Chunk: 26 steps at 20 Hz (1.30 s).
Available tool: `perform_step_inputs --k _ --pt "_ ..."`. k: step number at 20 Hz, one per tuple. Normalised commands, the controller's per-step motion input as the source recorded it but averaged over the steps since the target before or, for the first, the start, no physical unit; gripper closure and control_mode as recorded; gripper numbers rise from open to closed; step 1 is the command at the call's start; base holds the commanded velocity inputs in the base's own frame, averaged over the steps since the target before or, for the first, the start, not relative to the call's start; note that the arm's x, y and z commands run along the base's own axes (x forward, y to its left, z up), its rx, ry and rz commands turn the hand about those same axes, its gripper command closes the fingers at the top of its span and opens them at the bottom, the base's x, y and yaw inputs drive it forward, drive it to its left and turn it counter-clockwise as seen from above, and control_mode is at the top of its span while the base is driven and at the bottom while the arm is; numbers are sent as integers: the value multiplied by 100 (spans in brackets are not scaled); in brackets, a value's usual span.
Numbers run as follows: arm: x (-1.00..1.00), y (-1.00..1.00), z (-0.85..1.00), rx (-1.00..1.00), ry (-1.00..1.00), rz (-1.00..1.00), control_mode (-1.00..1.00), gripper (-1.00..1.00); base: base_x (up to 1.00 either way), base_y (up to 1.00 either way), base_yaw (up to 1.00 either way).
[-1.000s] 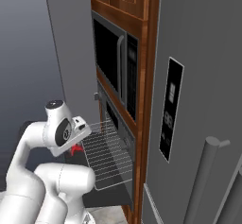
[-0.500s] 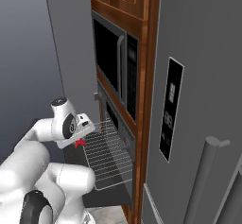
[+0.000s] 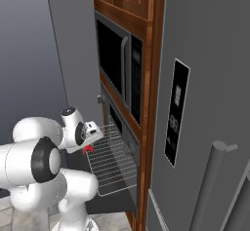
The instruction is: Place the fish on the rack of the oven, and slide the rack back inside. Close the oven door.
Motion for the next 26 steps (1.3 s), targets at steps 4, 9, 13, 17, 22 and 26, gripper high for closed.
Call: perform_step_inputs --k 4,9,13,17,22,26 --pt "45 0 -46 0 -4 -8 -100 100 0 0 0" --pt "50 0 -42 0 -1 -7 -100 100 0 0 0" --pt "54 0 -43 0 0 -6 -100 100 0 0 0" --pt "54 1 -50 0 -1 -6 -100 100 0 0 0" --pt "52 10 -62 0 -2 -6 -100 100 0 0 0" --pt "57 11 -60 0 0 -4 -100 100 0 0 0"
